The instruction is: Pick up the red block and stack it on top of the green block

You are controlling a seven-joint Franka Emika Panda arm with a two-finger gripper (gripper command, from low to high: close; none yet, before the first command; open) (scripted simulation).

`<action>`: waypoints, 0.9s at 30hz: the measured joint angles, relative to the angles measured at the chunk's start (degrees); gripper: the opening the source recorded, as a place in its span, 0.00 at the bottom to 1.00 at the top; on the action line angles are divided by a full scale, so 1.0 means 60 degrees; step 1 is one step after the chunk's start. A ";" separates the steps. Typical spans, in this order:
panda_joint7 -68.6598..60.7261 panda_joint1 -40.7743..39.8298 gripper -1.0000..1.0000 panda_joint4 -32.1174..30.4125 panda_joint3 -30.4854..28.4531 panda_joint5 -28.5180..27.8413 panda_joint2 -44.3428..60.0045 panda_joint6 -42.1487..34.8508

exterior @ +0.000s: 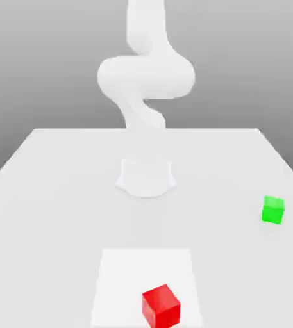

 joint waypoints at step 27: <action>-0.4055 0.0354 0.50 -0.1287 0.0131 0.0317 0.9260 0.3617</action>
